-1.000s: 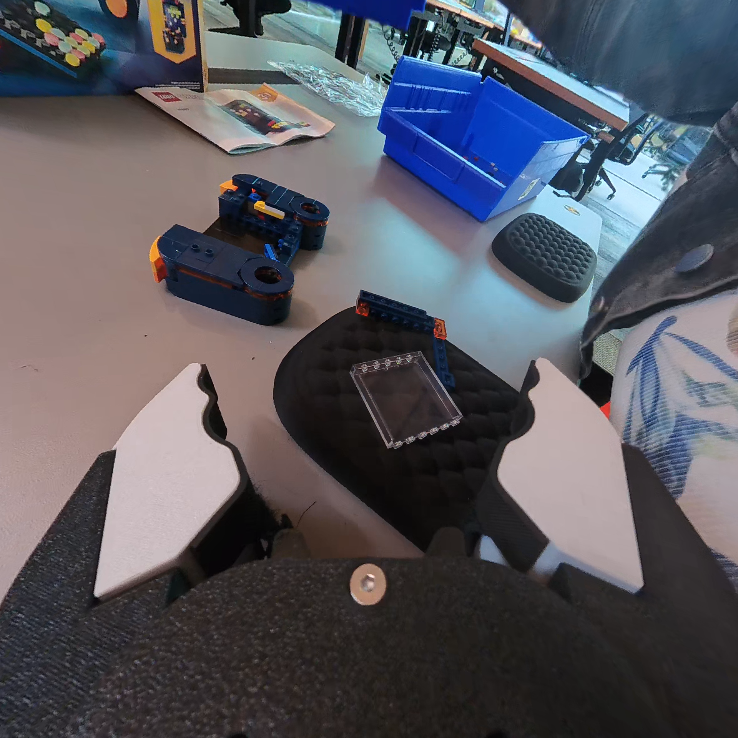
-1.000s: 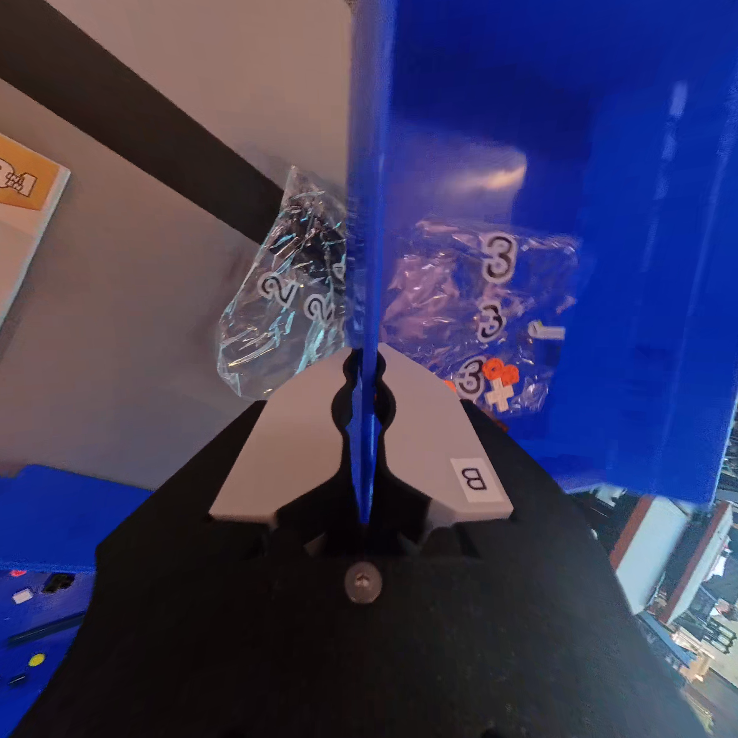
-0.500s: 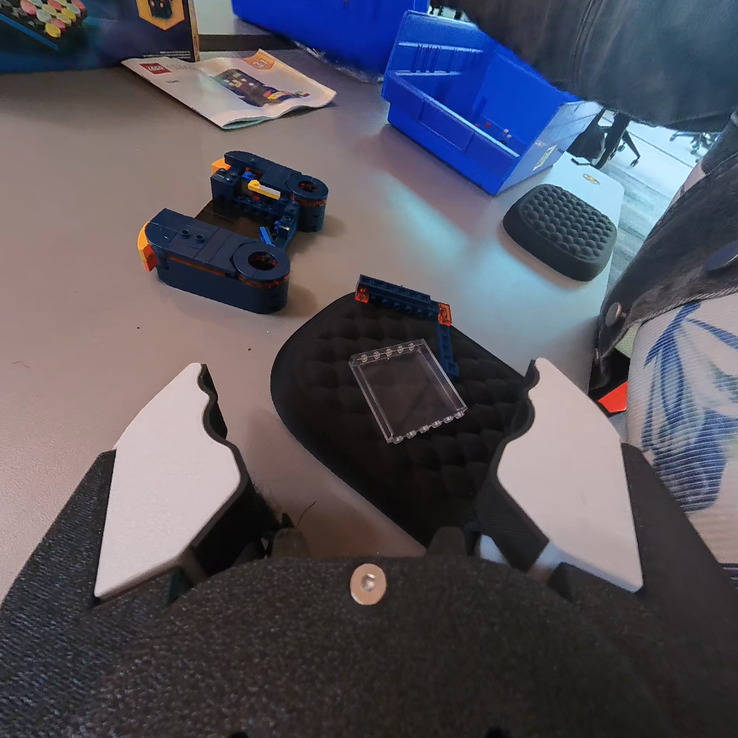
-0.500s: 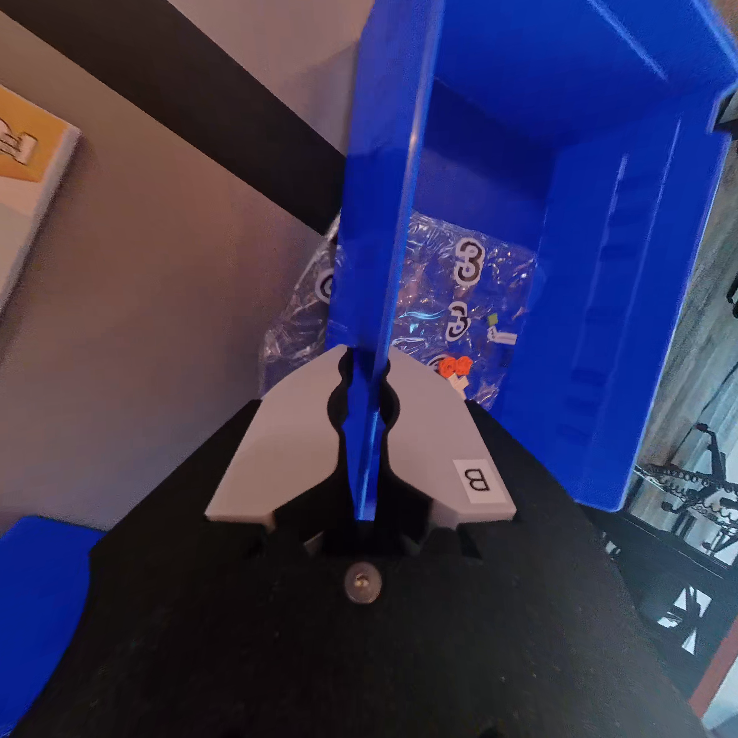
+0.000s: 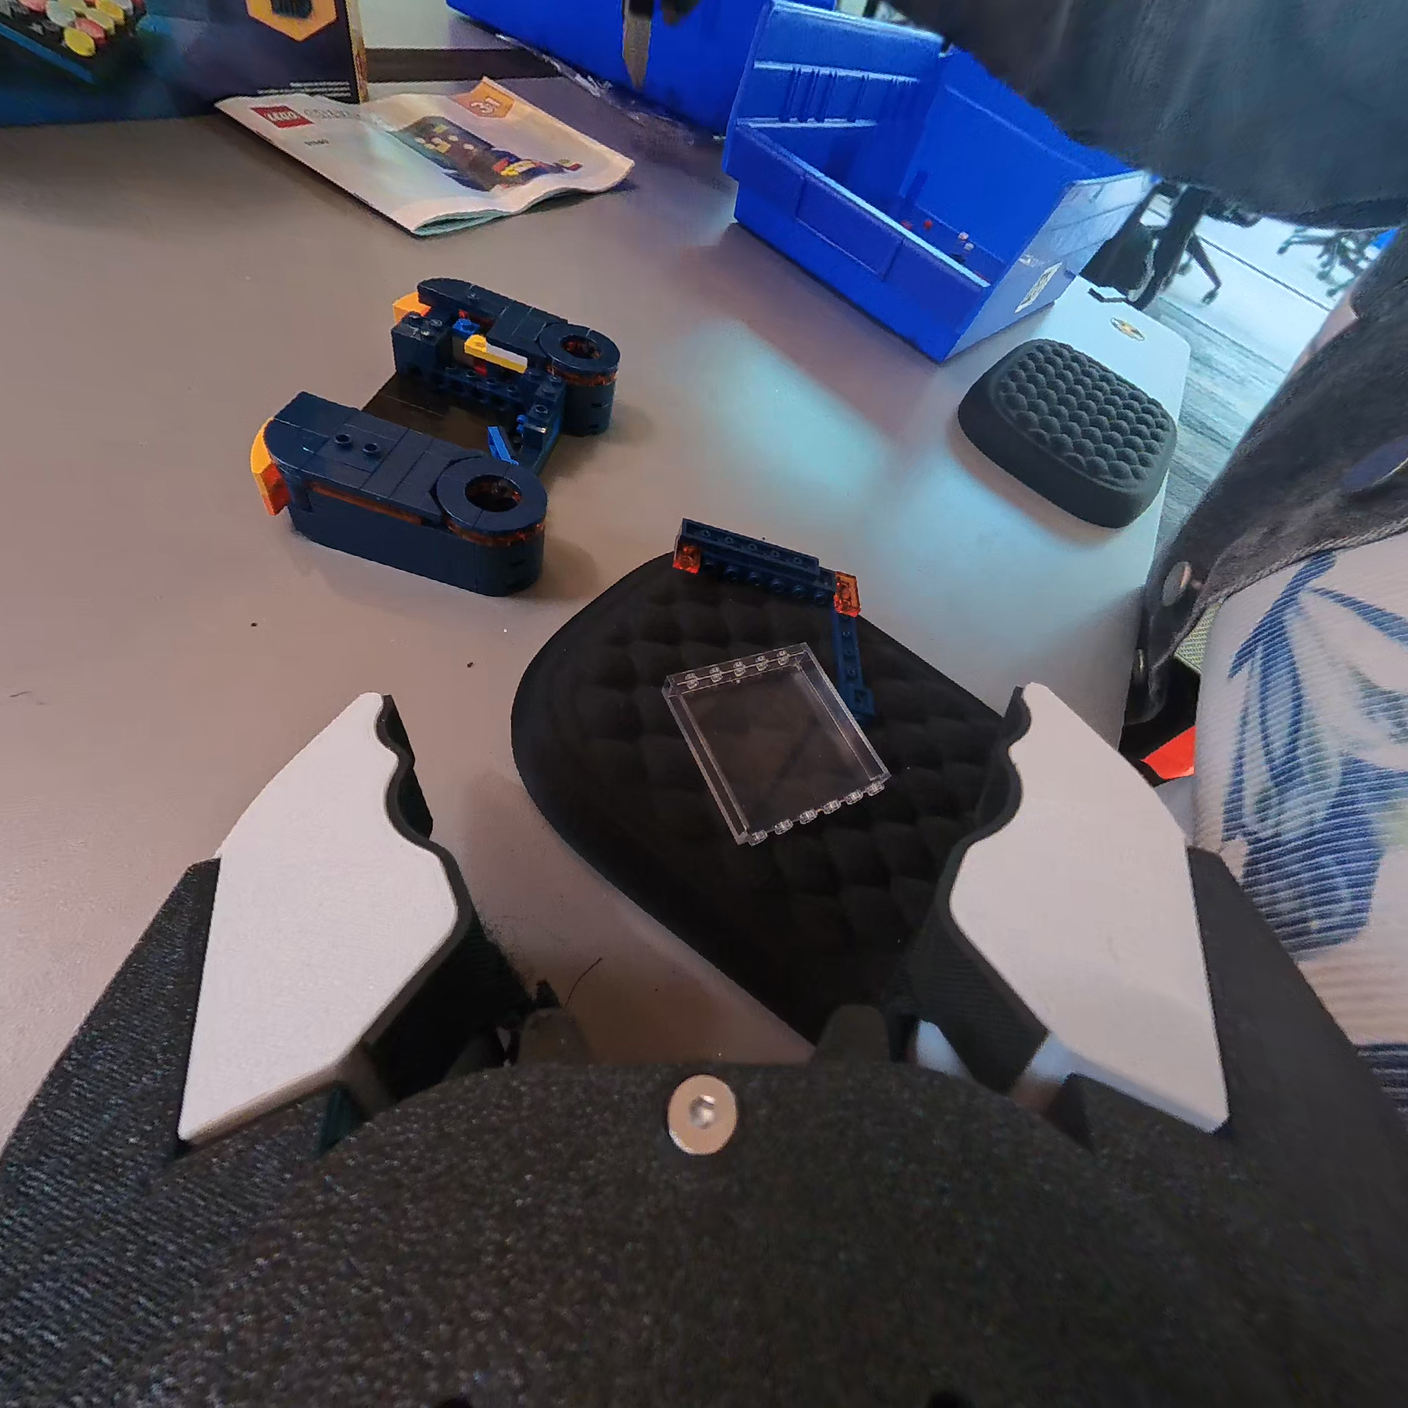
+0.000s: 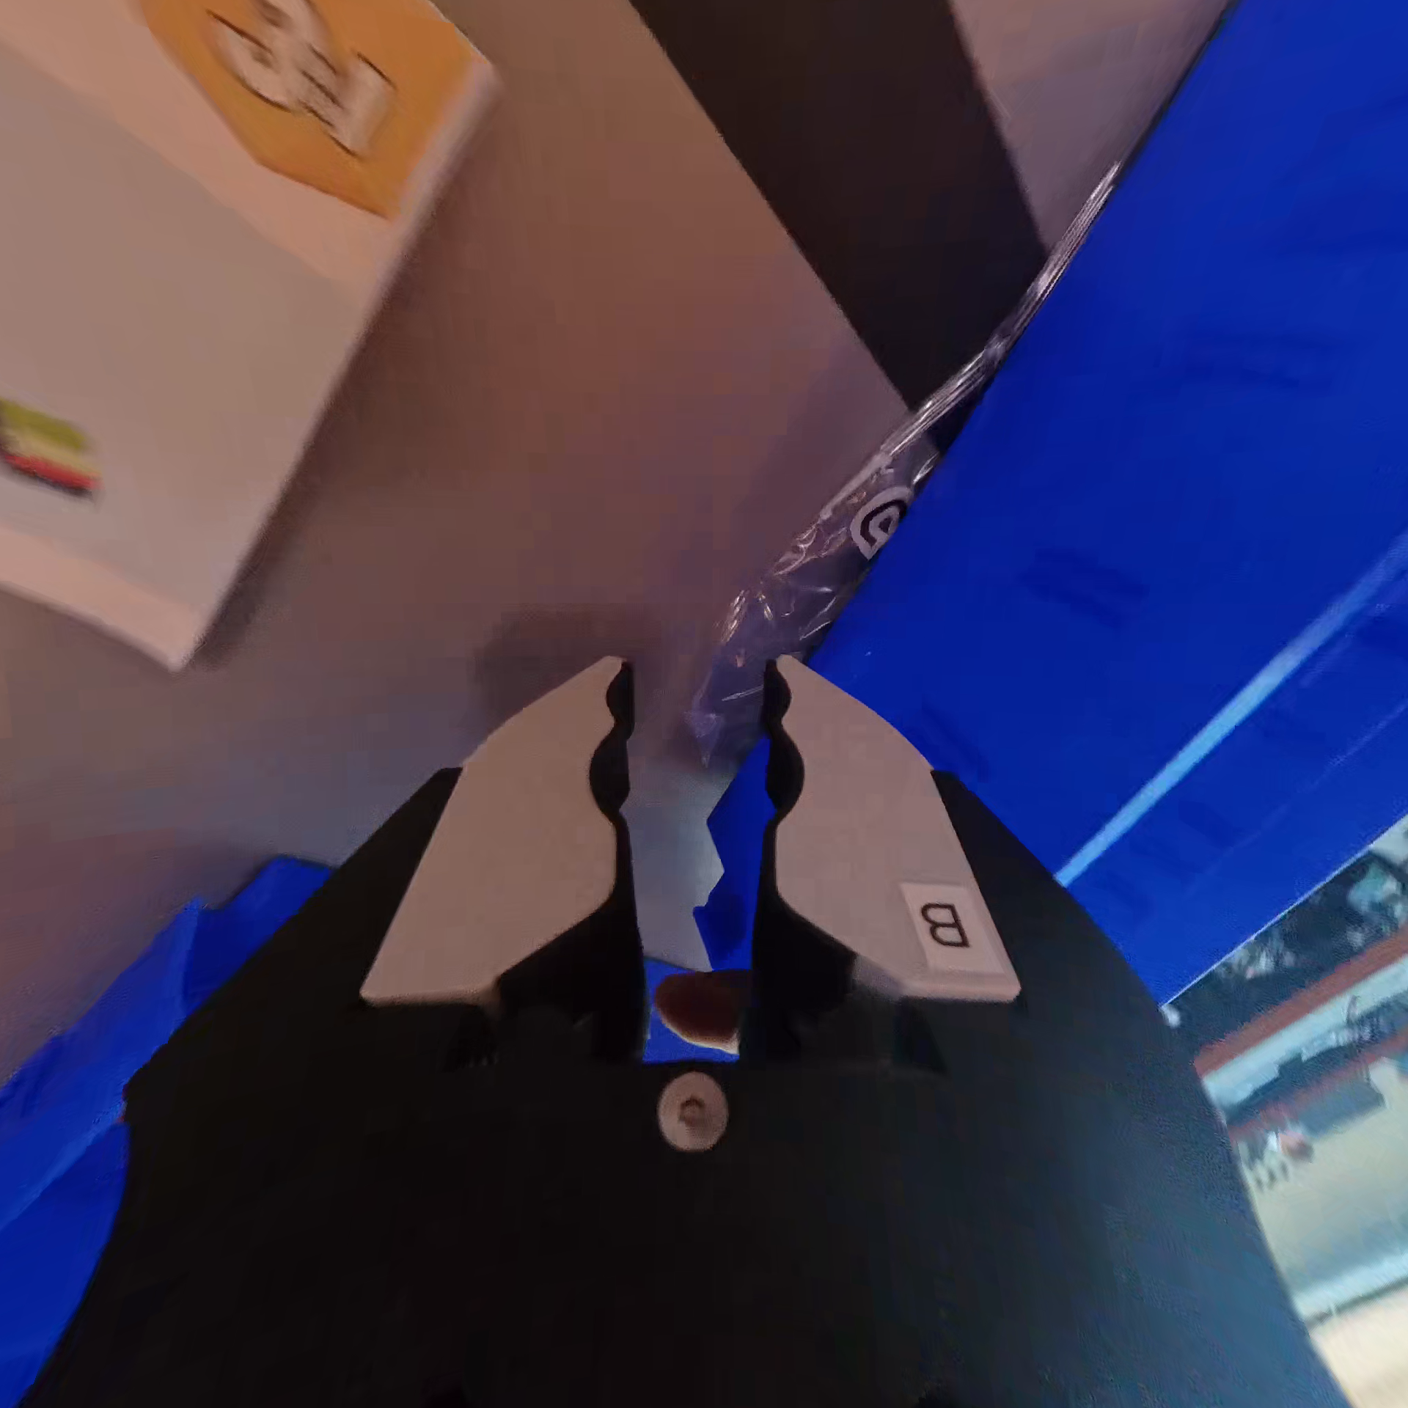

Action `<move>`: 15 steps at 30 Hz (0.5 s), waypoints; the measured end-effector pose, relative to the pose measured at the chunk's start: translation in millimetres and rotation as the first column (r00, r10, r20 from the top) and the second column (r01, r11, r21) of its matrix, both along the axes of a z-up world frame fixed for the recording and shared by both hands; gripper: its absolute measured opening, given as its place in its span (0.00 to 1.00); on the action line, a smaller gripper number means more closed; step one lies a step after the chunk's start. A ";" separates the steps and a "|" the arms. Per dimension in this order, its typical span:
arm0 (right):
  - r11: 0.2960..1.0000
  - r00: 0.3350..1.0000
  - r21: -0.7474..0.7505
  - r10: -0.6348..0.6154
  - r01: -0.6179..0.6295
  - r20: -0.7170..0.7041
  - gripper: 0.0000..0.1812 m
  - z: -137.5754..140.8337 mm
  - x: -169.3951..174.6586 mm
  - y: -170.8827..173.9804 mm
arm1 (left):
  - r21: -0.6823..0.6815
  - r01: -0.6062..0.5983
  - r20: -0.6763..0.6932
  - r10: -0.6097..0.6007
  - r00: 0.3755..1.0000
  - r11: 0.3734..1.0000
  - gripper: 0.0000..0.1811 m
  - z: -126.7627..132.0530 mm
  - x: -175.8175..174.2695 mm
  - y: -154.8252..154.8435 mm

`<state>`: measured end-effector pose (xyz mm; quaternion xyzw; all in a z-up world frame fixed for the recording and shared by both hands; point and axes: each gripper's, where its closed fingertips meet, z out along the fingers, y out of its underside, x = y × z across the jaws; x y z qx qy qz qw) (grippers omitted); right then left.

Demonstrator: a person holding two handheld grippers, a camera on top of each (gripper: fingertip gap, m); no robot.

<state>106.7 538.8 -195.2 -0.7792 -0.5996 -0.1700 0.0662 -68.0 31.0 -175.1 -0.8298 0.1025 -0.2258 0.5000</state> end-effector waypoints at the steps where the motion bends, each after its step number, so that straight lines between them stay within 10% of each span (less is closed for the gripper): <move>1: 0.999 0.998 -0.005 -0.034 0.035 0.046 0.19 -7.9 5.0 2.8 | 0.003 -0.003 0.002 0.003 1.000 1.000 0.77 0.3 -0.3 0.0; 15: 0.994 0.969 -0.087 -0.044 0.067 0.242 0.01 -34.5 31.1 13.4 | 0.033 -0.027 0.082 0.024 0.996 0.999 0.77 8.3 -5.8 -0.3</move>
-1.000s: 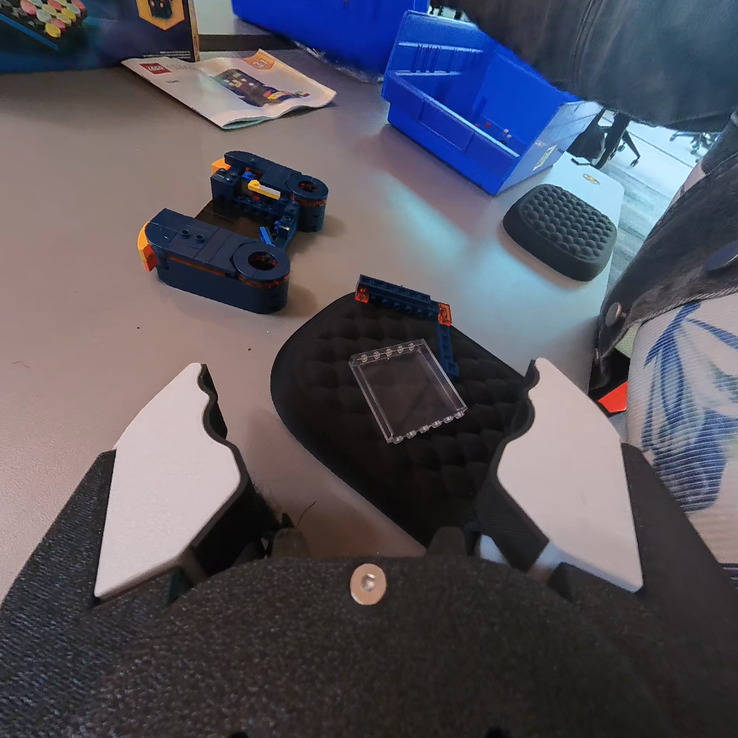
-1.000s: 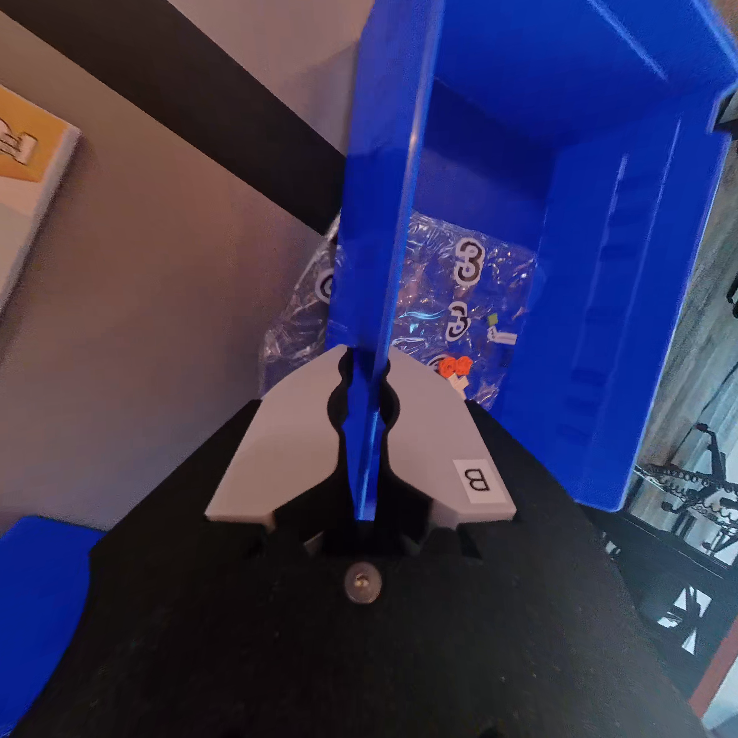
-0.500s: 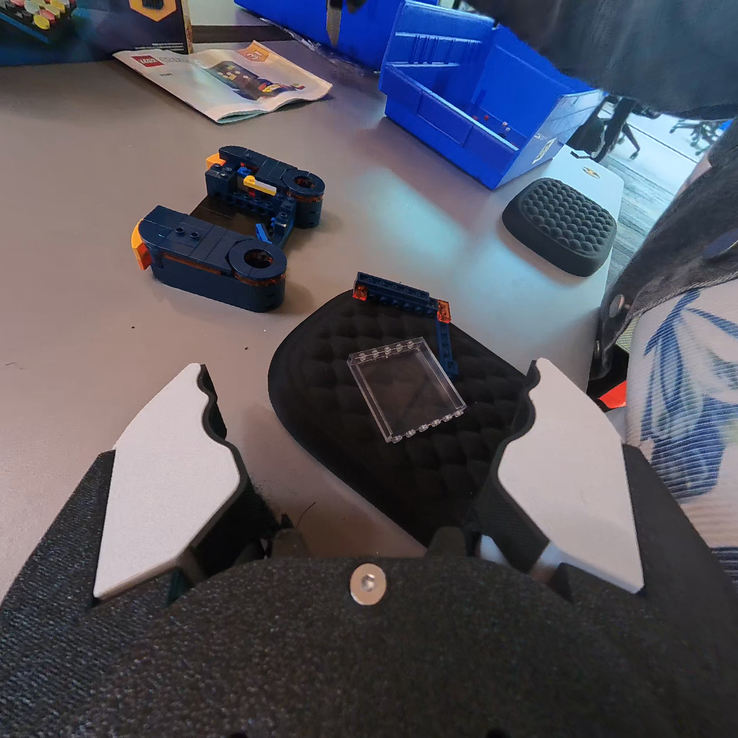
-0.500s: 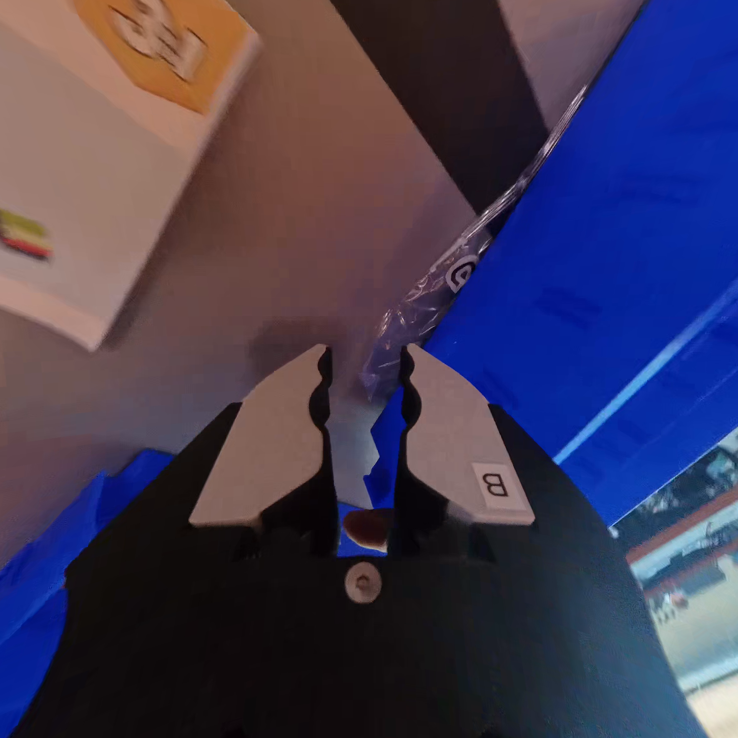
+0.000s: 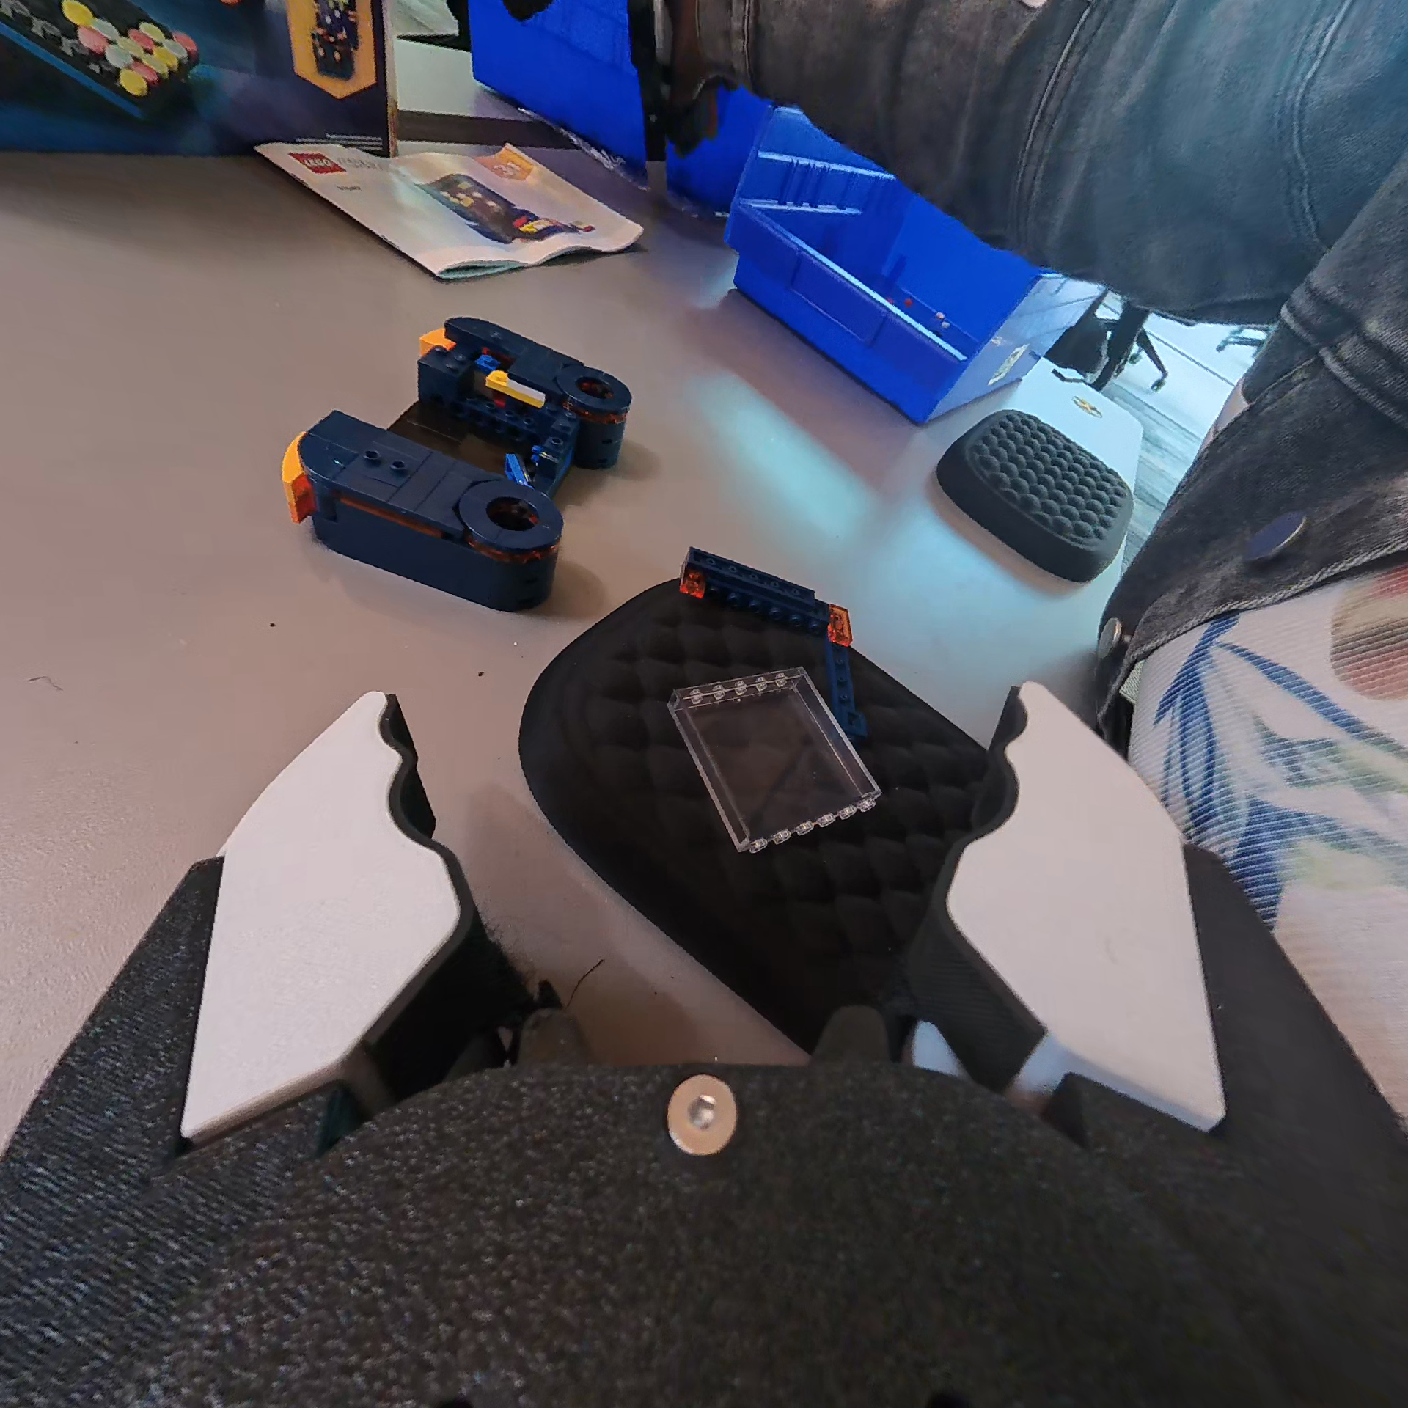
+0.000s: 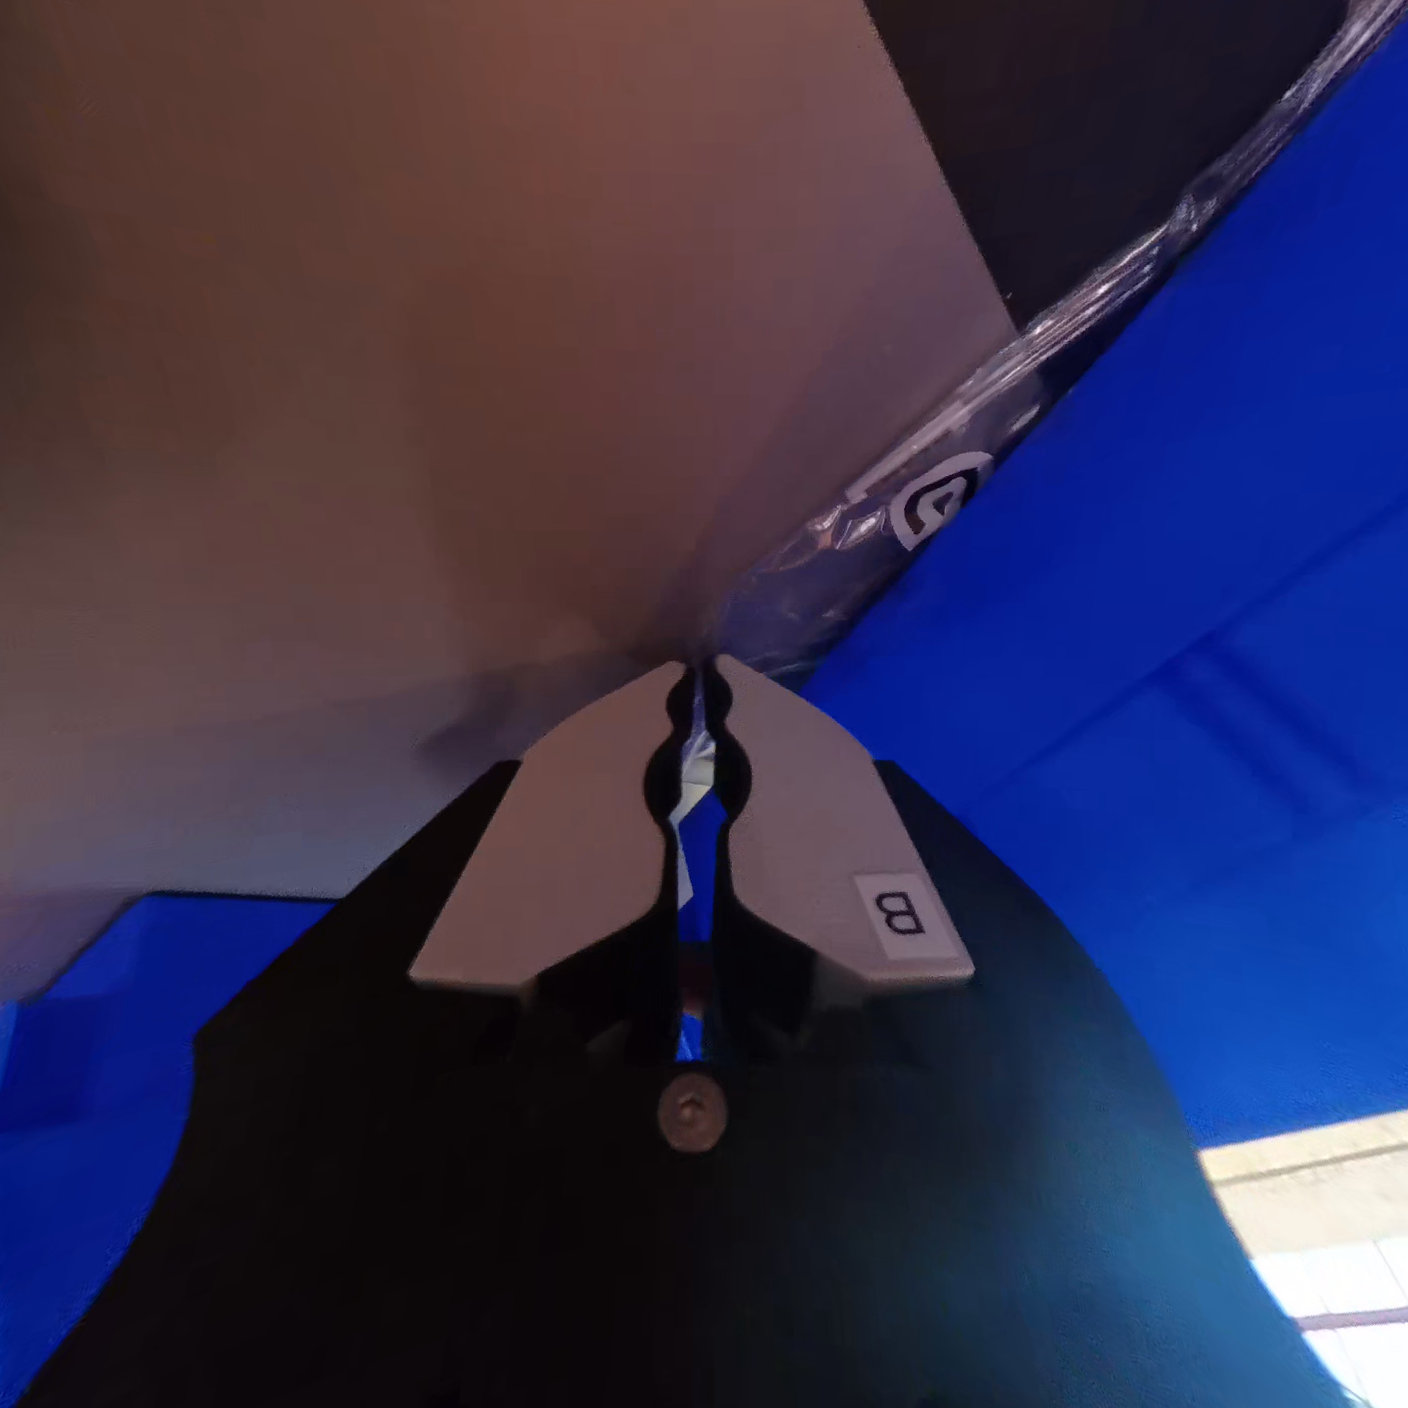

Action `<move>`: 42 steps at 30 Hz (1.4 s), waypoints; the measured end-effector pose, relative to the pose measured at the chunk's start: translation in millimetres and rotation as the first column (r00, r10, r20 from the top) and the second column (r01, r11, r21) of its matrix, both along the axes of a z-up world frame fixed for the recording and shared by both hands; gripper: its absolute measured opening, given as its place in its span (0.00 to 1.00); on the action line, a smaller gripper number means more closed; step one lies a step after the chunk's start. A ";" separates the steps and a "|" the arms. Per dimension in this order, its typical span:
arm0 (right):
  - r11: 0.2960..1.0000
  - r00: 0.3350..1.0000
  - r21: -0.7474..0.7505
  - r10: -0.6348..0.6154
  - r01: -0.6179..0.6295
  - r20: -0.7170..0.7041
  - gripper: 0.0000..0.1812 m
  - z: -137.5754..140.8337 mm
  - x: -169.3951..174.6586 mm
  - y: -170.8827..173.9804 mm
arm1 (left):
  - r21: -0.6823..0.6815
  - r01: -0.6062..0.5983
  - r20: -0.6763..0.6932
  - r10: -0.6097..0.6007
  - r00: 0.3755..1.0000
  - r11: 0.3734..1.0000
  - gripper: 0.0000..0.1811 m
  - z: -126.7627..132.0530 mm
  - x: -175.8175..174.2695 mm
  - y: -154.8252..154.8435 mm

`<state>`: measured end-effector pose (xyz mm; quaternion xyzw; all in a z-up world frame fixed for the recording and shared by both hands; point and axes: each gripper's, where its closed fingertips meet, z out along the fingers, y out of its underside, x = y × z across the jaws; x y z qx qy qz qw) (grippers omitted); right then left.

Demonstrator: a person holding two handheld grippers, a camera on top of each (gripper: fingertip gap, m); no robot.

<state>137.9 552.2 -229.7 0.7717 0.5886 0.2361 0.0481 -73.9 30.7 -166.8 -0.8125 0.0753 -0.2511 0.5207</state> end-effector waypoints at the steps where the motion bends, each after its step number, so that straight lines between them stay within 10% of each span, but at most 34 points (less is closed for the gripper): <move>1: 1.000 1.000 -0.003 0.023 -0.023 0.005 0.01 -0.1 0.8 1.4 | 0.001 -0.002 0.002 0.002 1.000 1.000 0.77 0.1 -0.4 0.1; 6: 0.998 0.971 0.011 0.057 -0.056 -0.233 0.00 16.9 -21.3 -1.6 | 0.004 0.000 0.011 0.000 1.000 1.000 0.76 0.9 -0.6 -0.2; 21: 0.998 0.473 0.037 0.053 -0.044 -0.879 0.00 185.9 -58.3 -36.8 | 0.016 -0.007 0.021 0.006 1.000 1.000 0.76 2.0 -1.1 -1.6; 34: 0.959 0.420 0.248 0.284 -0.139 -0.862 0.00 280.8 39.8 -123.4 | -0.010 0.006 -0.041 -0.006 0.999 1.000 0.77 -4.3 3.6 -0.7; 42: 0.983 0.217 0.150 0.169 -0.102 -0.961 0.00 290.1 124.6 -189.1 | -0.014 0.011 -0.051 -0.011 0.999 1.000 0.77 -5.3 4.7 -0.7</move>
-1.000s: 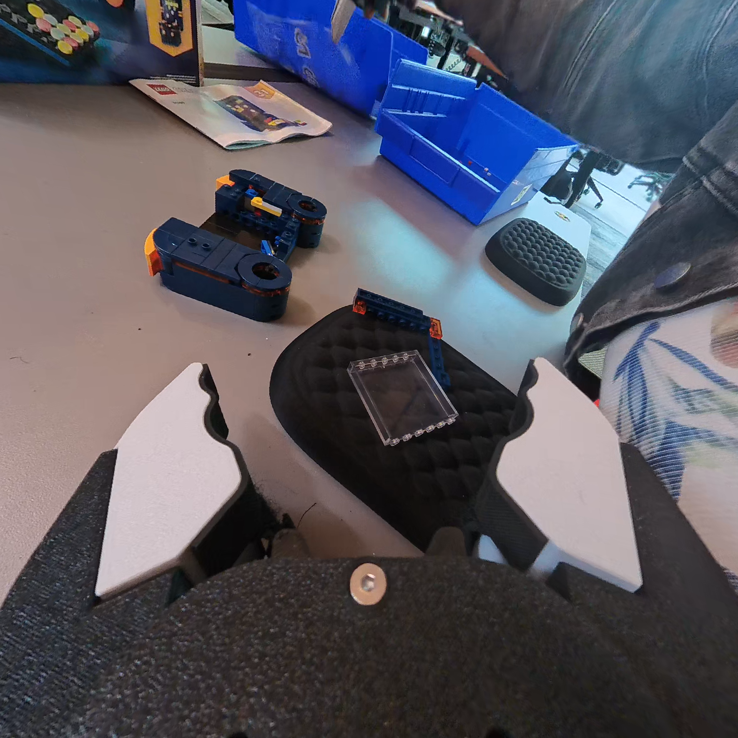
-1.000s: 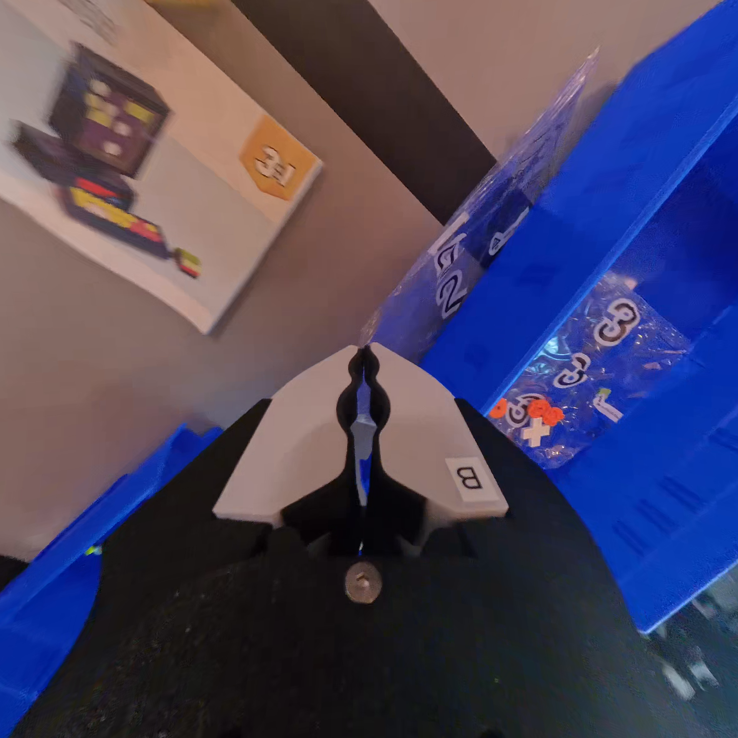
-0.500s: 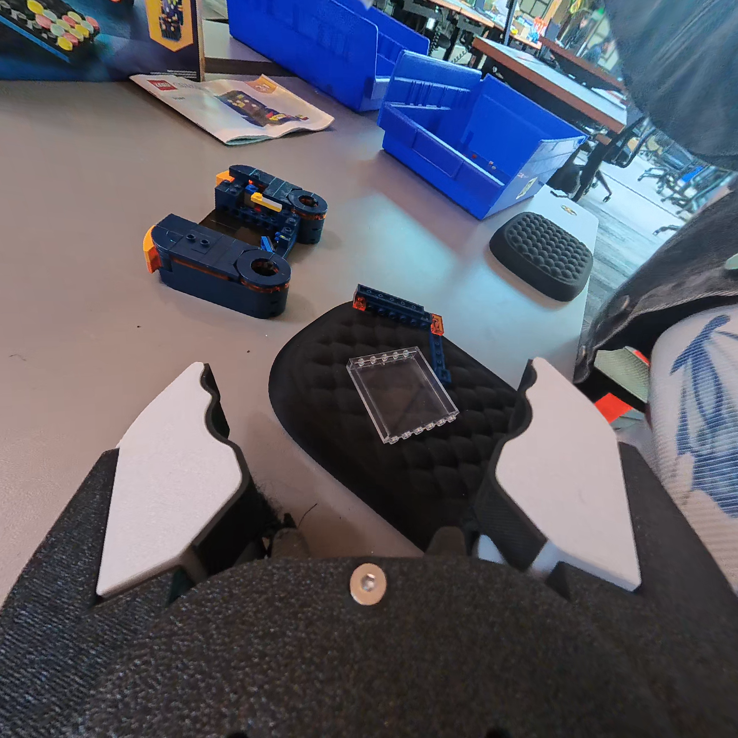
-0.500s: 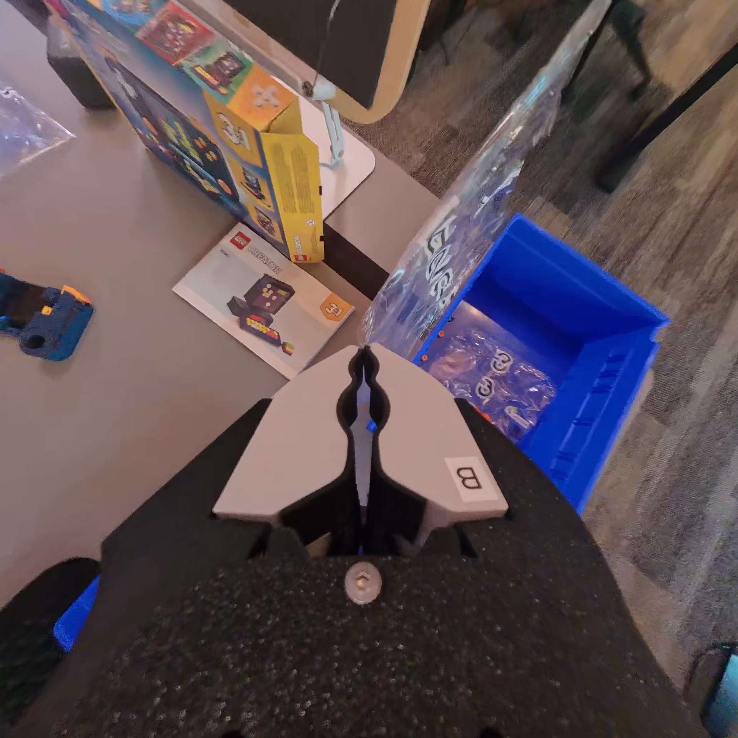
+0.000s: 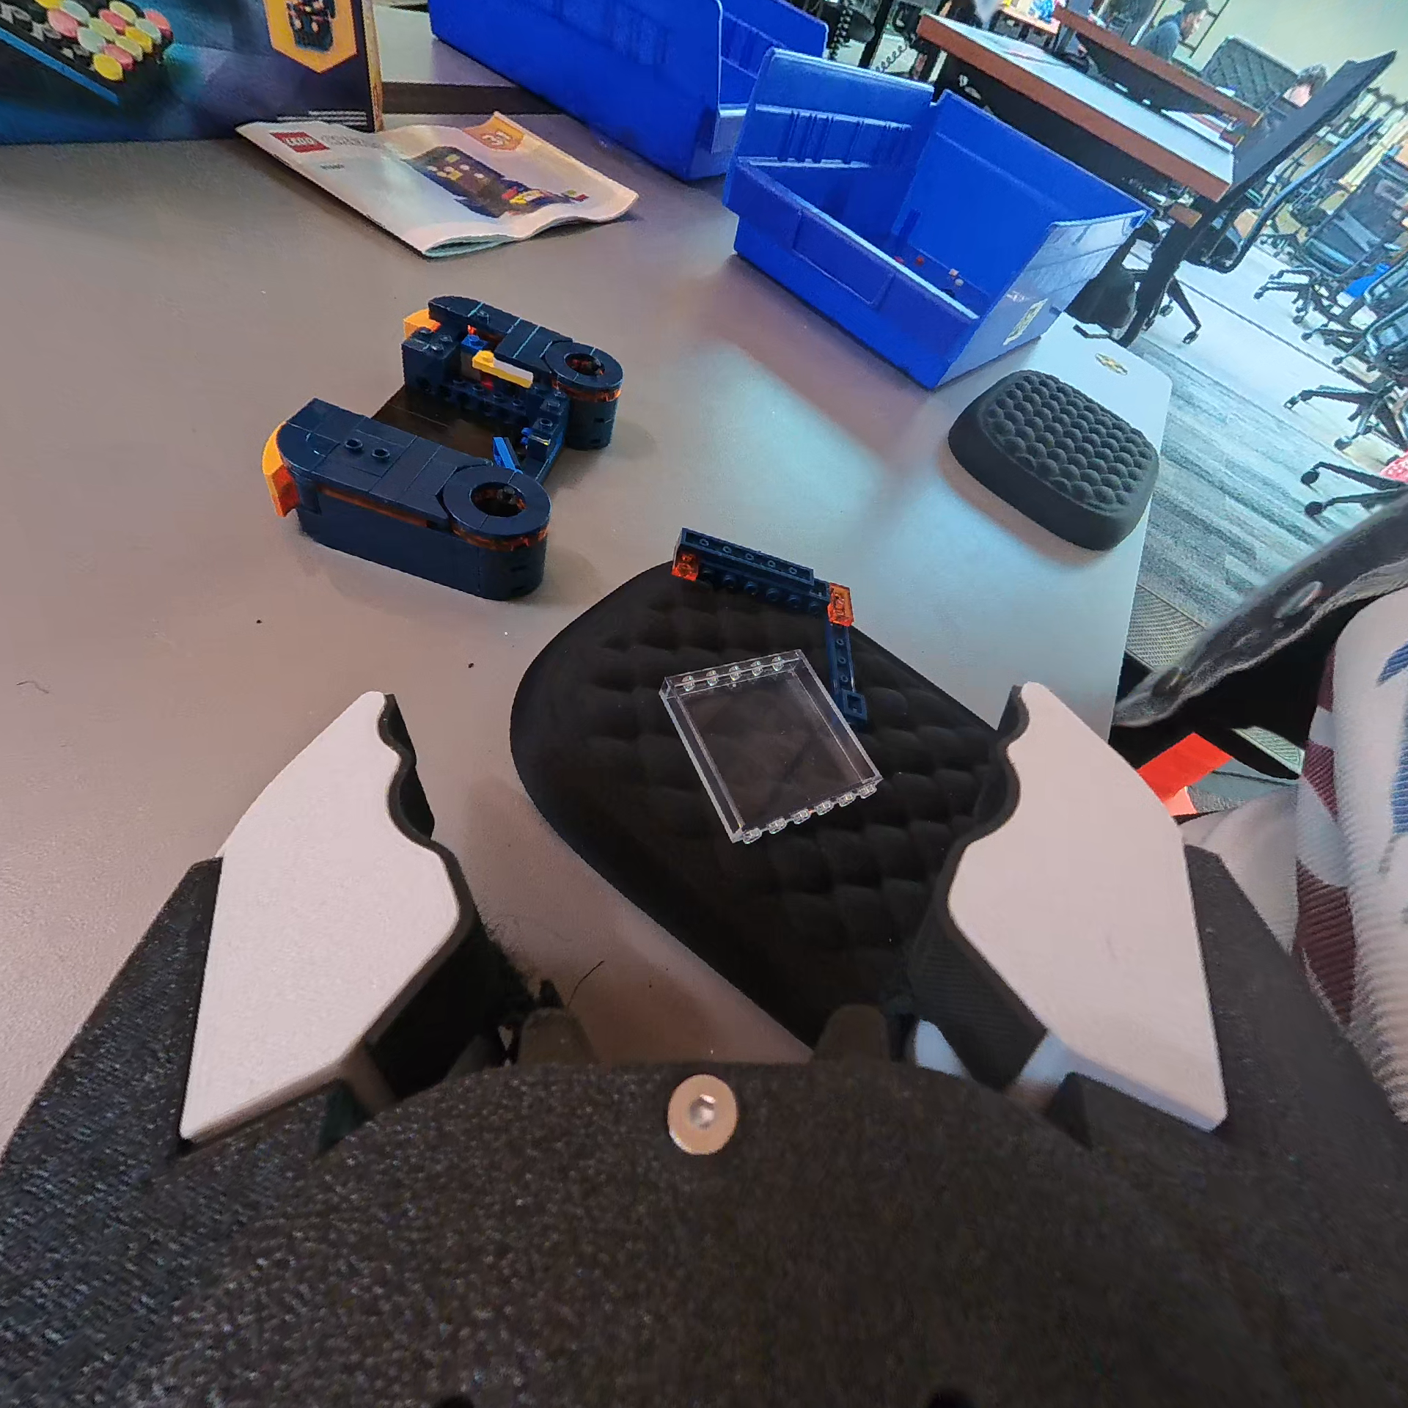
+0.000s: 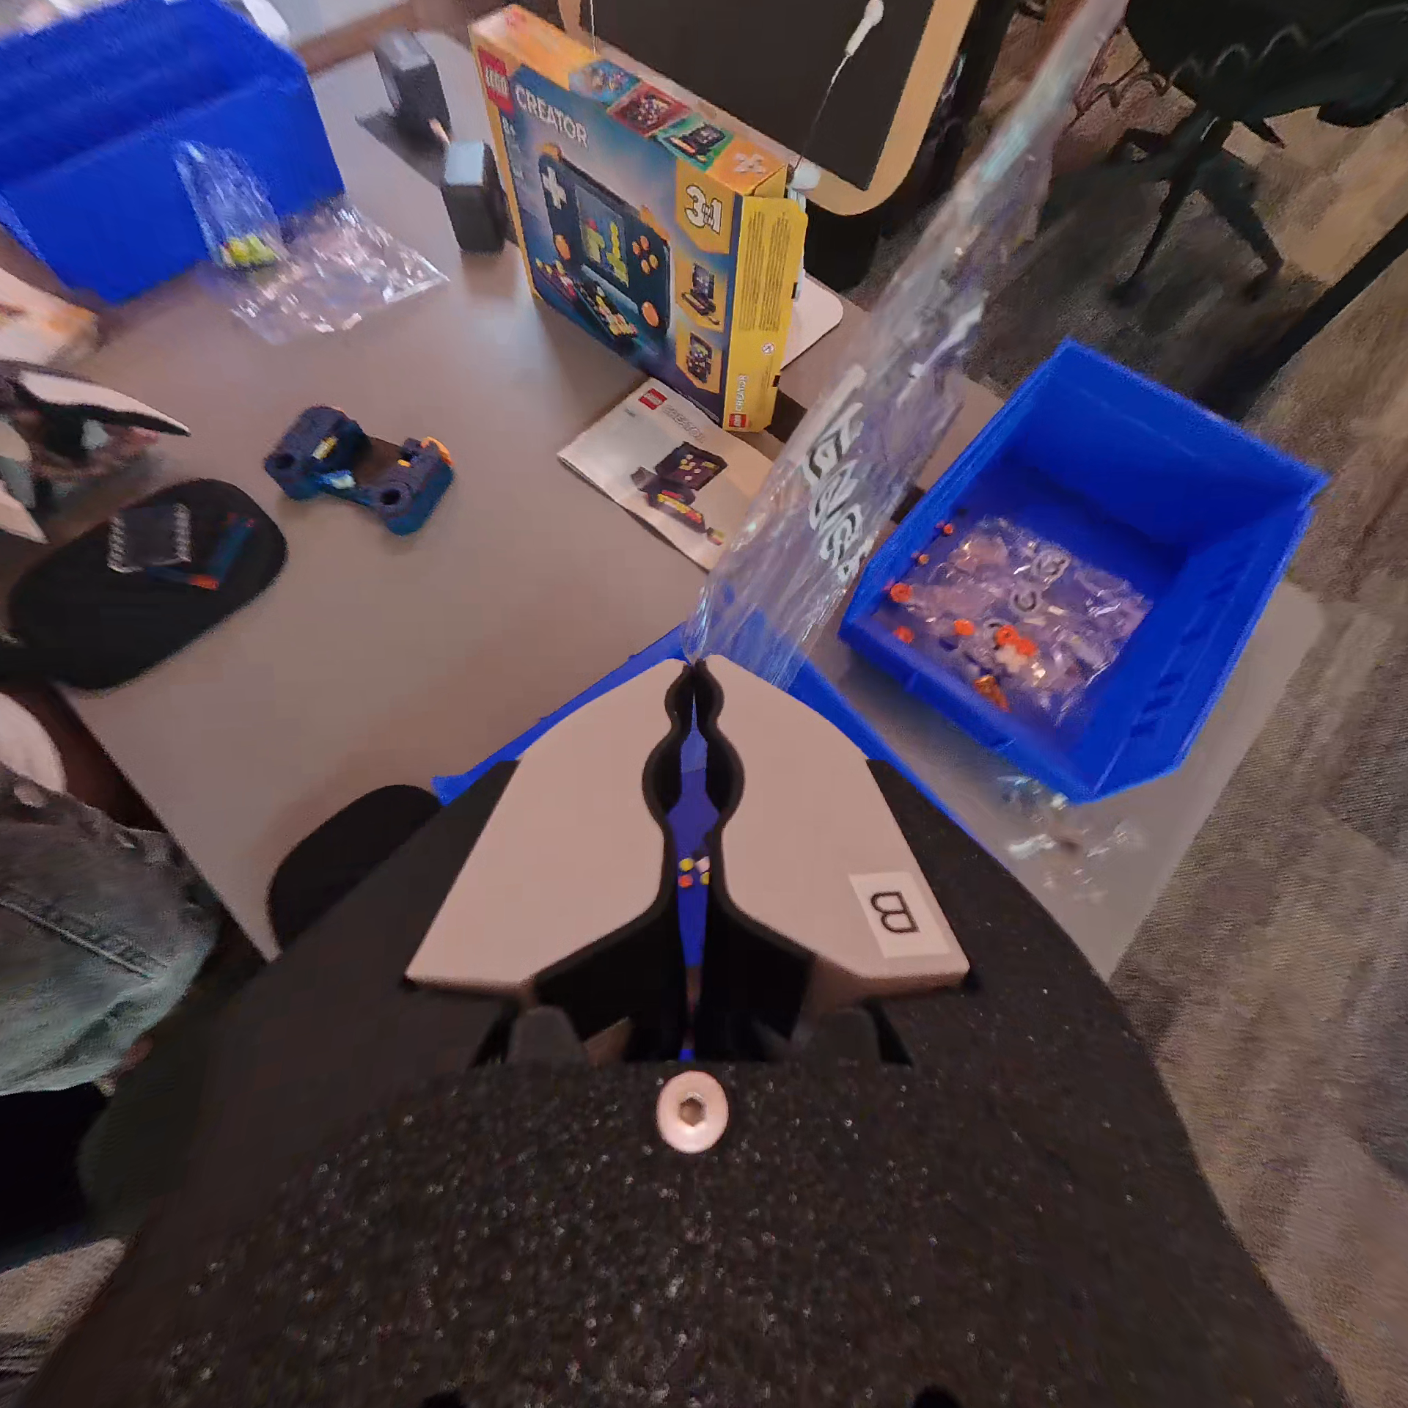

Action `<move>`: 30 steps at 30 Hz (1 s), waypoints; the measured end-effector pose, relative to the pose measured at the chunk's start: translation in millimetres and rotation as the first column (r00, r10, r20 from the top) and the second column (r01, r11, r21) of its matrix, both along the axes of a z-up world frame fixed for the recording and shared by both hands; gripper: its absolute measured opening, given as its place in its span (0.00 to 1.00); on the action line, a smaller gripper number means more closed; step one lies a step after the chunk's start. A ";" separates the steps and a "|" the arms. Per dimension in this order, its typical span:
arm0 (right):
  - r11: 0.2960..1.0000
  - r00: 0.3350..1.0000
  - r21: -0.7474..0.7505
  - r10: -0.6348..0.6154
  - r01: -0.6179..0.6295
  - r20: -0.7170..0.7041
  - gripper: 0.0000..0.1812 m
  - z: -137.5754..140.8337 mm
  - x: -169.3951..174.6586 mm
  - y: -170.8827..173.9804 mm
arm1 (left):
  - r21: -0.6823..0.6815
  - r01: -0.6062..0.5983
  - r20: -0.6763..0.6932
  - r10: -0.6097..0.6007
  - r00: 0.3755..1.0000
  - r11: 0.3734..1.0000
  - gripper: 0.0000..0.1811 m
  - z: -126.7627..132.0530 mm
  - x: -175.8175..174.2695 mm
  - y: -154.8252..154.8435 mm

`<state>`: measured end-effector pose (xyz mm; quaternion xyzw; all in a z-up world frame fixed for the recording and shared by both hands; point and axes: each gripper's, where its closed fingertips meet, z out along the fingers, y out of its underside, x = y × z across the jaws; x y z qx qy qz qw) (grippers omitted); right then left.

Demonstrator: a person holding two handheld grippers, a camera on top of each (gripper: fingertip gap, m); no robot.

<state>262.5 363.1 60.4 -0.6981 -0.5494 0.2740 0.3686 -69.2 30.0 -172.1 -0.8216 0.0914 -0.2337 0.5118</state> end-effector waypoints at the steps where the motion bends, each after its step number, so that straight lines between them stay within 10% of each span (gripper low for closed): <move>1: 0.999 0.999 -0.038 -0.011 0.010 -0.031 0.00 -2.5 11.1 -4.9 | -0.001 0.001 -0.002 -0.001 1.000 1.000 0.77 -0.2 0.3 0.1; 17: 0.802 0.948 -0.514 -0.206 0.305 0.241 0.00 -138.1 146.7 1.2 | -0.028 0.021 -0.063 -0.022 0.998 0.999 0.78 -6.7 5.4 -0.5; 30: 0.781 0.885 -0.430 -0.338 0.453 0.319 0.14 -156.5 182.8 21.1 | -0.035 0.027 -0.116 -0.031 0.993 0.999 0.78 -9.4 8.8 0.1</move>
